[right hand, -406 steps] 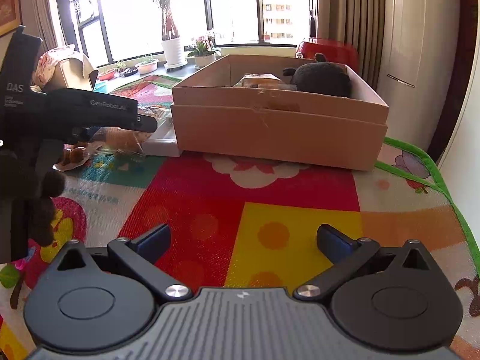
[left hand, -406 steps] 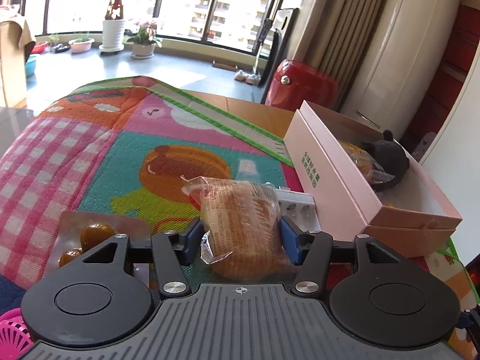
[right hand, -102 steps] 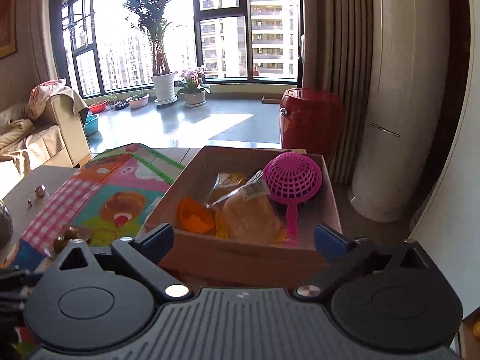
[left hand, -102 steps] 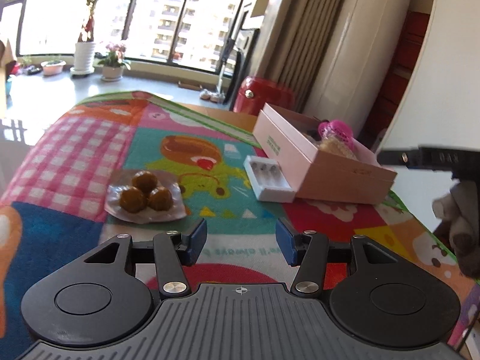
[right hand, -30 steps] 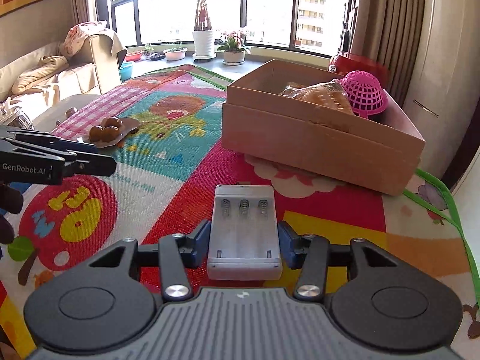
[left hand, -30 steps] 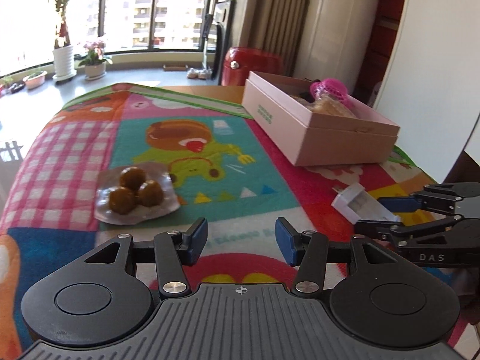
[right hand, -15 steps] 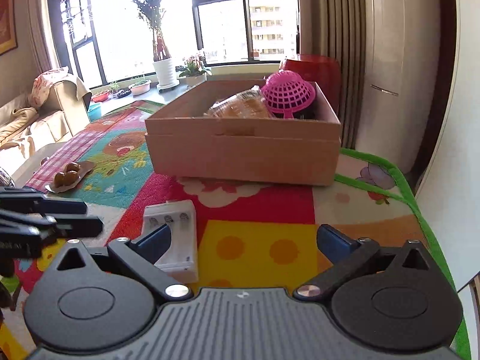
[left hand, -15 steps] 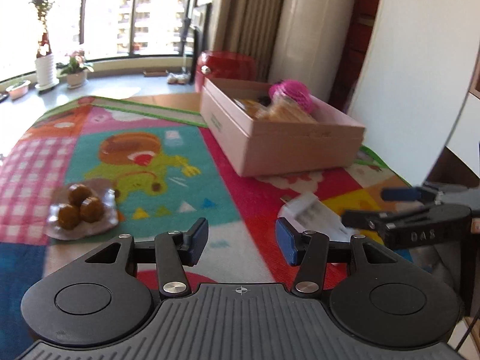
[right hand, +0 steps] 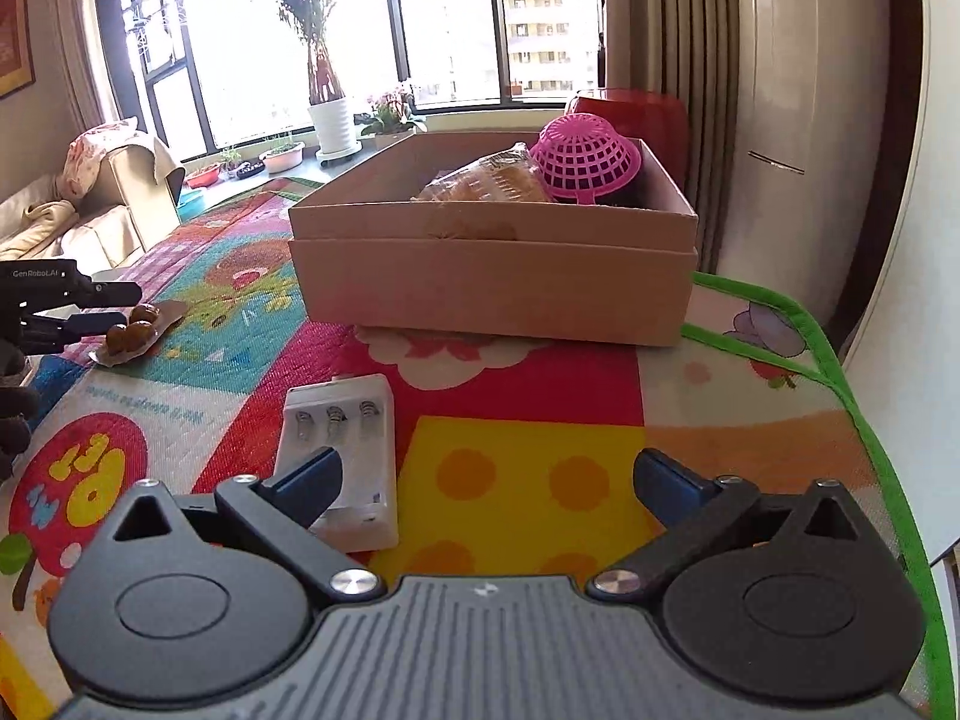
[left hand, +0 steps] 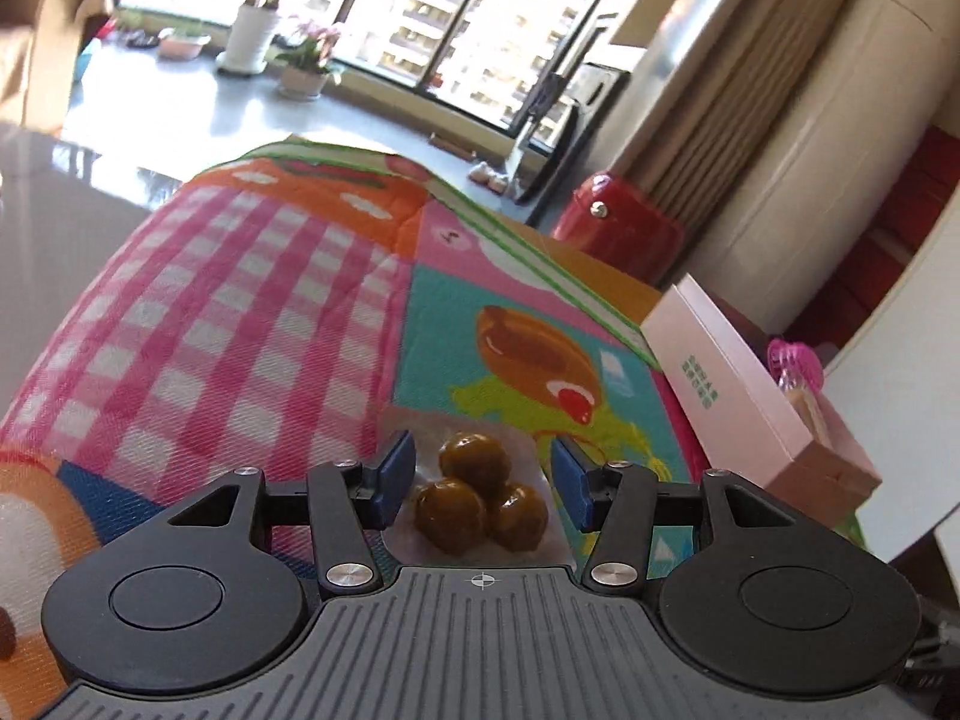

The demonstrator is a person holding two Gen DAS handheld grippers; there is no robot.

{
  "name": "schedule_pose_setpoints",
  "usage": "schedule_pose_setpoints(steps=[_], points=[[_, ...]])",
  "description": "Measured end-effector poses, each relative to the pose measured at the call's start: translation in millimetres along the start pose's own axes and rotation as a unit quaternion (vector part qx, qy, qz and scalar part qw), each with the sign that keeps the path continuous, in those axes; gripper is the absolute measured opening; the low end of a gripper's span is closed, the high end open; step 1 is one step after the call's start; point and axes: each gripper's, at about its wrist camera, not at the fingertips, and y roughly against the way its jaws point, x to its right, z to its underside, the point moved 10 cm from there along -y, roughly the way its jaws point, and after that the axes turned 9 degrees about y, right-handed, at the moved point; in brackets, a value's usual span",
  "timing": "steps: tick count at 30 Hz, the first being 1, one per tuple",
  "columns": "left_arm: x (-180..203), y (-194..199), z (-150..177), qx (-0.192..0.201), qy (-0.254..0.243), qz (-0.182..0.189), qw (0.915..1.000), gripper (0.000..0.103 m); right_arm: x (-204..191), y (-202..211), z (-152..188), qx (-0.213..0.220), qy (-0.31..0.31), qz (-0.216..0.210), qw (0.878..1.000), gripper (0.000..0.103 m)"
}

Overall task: Organize objects
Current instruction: 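Grasp the plate of brown snacks with the left tool while right tool holds the charger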

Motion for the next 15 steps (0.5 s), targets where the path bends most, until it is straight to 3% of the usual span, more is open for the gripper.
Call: schedule_pose_setpoints(steps=[2, 4, 6, 9, 15], points=[[23, -2, 17, -0.006, -0.089, -0.010, 0.9960, 0.055, -1, -2, 0, -0.006, 0.001, 0.000, 1.000, 0.103], [43, -6, 33, -0.010, -0.175, -0.031, 0.9840, 0.057, -1, -3, 1, -0.009, 0.002, 0.000, 1.000, 0.103], [55, -9, 42, -0.011, -0.227, -0.053, 0.9723, 0.060, -1, -3, 1, -0.009, 0.001, 0.000, 1.000, 0.103], [60, -11, 48, -0.011, -0.250, -0.065, 0.9659, 0.064, 0, -4, 2, -0.011, 0.000, -0.002, 1.000, 0.103], [59, -4, 56, -0.020, -0.243, -0.061, 0.9678, 0.064, -1, -4, 3, -0.014, 0.000, -0.001, 1.000, 0.103]])
